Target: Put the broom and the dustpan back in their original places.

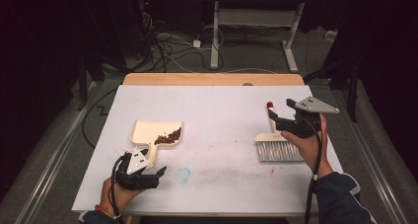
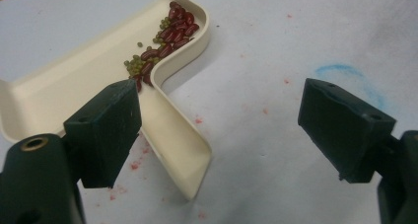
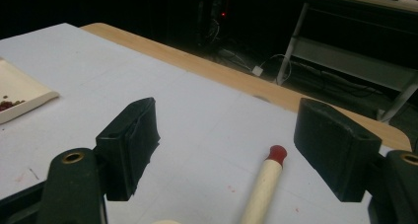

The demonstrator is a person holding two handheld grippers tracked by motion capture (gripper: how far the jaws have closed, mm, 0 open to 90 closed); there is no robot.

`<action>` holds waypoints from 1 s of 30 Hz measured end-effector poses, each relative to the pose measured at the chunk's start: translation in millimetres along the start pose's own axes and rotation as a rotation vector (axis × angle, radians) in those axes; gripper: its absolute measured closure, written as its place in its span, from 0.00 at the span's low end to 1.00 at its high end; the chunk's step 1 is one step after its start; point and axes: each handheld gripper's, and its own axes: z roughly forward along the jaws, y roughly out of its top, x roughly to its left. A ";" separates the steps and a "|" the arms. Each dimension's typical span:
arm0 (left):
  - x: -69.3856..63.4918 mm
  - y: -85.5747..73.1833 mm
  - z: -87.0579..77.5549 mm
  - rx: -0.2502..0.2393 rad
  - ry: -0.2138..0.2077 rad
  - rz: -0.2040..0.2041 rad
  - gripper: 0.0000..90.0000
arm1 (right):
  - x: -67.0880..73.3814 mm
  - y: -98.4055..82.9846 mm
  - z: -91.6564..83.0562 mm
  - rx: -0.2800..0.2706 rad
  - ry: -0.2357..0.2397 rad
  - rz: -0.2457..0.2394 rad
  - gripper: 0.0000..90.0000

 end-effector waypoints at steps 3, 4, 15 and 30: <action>-0.4 0.2 0.3 0.002 -0.001 0.003 0.18 | 2.0 0.4 -2.7 0.002 0.006 -0.014 0.28; -0.7 0.3 0.4 0.003 0.001 0.004 0.18 | 3.2 0.7 -4.0 0.003 0.008 -0.012 0.28; -2.4 0.5 0.4 0.004 -0.005 0.015 0.18 | 19.8 5.5 -17.6 -0.016 0.043 -0.061 0.28; -3.3 0.6 -1.3 -0.009 -0.002 0.021 0.18 | 26.8 -4.0 -36.5 -0.030 0.052 -0.110 0.28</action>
